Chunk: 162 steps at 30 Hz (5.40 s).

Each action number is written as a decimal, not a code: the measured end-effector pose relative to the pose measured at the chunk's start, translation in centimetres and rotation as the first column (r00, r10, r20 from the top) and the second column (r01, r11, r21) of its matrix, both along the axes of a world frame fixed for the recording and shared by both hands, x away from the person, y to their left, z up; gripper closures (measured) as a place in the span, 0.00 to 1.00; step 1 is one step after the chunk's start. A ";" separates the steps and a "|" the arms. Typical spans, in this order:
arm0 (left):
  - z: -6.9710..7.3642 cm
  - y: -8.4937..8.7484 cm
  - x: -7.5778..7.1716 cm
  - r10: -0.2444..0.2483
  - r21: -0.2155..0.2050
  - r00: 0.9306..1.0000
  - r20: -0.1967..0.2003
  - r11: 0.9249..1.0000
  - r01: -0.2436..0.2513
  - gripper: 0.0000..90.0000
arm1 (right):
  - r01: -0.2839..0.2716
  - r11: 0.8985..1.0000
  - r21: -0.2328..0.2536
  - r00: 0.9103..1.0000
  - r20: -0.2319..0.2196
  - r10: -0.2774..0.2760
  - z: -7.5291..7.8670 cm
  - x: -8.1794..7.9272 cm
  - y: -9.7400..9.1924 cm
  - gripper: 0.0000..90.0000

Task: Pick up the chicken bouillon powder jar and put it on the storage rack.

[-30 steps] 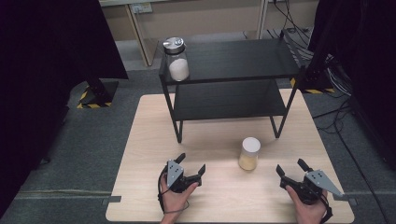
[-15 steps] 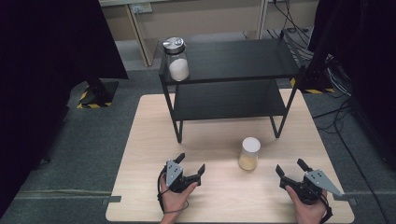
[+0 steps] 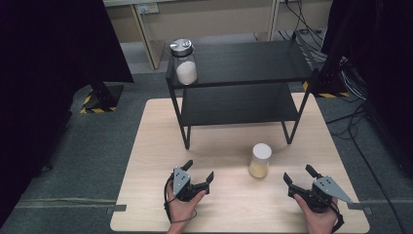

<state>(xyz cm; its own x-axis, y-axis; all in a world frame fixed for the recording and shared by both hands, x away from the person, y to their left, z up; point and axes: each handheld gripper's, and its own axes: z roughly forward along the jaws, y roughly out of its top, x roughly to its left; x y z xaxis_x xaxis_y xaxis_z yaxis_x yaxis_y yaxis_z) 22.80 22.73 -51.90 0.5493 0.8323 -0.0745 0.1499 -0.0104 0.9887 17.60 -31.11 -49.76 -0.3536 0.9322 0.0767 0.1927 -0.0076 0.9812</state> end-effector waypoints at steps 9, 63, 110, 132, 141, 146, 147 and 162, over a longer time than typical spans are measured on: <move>0.0 -0.1 0.0 0.000 0.005 1.000 0.000 1.000 0.000 0.08 | -0.080 0.997 -0.011 0.996 0.042 0.080 1.0 1.3 1.5 0.12; 0.0 0.0 0.1 0.000 -0.004 1.000 -0.005 1.000 0.000 0.08 | -0.135 0.991 -0.008 0.989 0.051 0.135 2.8 5.4 5.9 0.38; -0.1 -0.1 0.0 0.016 -0.018 1.000 -0.007 1.000 -0.017 0.08 | 0.020 1.000 0.005 0.953 0.303 -0.021 15.2 4.4 4.9 0.38; -0.1 -0.1 0.0 0.018 -0.022 1.000 -0.006 1.000 -0.018 0.08 | 0.046 0.999 0.024 0.946 0.319 -0.051 18.7 5.9 5.4 0.38; -0.1 -0.1 0.0 0.020 -0.021 1.000 -0.006 1.000 -0.020 0.08 | 0.051 0.998 0.023 0.943 0.329 -0.056 20.1 6.2 5.5 0.38; -0.1 -0.1 0.0 0.019 -0.021 1.000 -0.005 1.000 -0.019 0.08 | 0.050 0.999 0.021 0.940 0.336 -0.054 21.3 6.4 5.6 0.38; -0.1 -0.1 0.0 0.019 -0.020 1.000 -0.006 1.000 -0.019 0.08 | 0.050 0.999 0.022 0.940 0.336 -0.054 21.5 6.5 5.6 0.38; -0.1 0.0 0.0 0.019 -0.024 1.000 -0.007 1.000 -0.019 0.08 | 0.043 0.999 0.021 0.937 0.345 -0.048 24.3 7.3 6.4 0.38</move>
<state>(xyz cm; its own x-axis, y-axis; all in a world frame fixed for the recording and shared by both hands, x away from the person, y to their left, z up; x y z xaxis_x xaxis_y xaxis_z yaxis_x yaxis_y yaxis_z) 22.79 22.70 -52.05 0.5327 0.8405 -0.0984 0.1561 0.0167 0.9876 24.94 -24.71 -25.44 -0.3175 0.9478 -0.0310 -0.1591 -0.0211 0.9870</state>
